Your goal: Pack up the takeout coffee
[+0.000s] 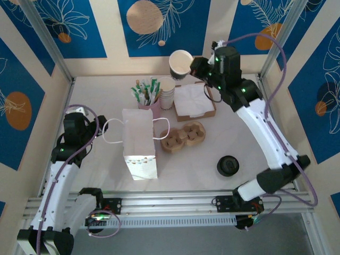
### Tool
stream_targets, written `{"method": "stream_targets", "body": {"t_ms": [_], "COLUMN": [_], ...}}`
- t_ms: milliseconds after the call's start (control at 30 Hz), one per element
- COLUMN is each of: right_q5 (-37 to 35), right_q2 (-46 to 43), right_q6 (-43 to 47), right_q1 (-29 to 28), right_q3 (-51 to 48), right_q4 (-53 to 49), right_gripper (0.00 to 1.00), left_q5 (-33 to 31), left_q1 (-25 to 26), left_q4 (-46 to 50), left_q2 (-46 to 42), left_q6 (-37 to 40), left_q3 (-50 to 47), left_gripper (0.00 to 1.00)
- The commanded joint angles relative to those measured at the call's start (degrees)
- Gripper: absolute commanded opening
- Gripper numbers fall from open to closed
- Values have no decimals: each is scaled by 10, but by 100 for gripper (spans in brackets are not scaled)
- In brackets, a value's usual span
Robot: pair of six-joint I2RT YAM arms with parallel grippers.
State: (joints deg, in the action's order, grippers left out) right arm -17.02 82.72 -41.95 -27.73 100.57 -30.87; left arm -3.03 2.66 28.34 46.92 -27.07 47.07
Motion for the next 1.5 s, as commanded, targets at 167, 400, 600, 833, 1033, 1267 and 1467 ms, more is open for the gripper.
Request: {"method": "stream_targets", "body": {"t_ms": [167,400,600,833,1033,1267,1467], "right_q5": [-38,-7,11,21,10,4,12], "right_q2": [-178,-288,-344,-363,-372,-390,-406], "right_q6": [11,-22,-46,-57,-75,-110,-116], "right_q1": [4,0,-11,-34,-66,-90,-106], "right_q3": [-145,-240,-299,-324,-341,-414,-524], "right_q4": [-75,-163,-220,-275,-310,-298,-191], "right_gripper": [0,0,0,0,0,0,0], "left_q5": [-10,-3,3,6,-1,-5,-3], "left_q1": [-4,-4,-4,-3,-3,-3,-3], "left_q4": [-5,-7,-7,-6,-5,-4,-5], "left_q2": [-9,-3,1,-1,-3,-4,-2], "left_q6": [1,-2,-4,-5,-5,-5,-6], "left_q3": [-5,-5,-5,-5,-6,-5,-6], "left_gripper": [67,64,62,60,58,58,58]}}
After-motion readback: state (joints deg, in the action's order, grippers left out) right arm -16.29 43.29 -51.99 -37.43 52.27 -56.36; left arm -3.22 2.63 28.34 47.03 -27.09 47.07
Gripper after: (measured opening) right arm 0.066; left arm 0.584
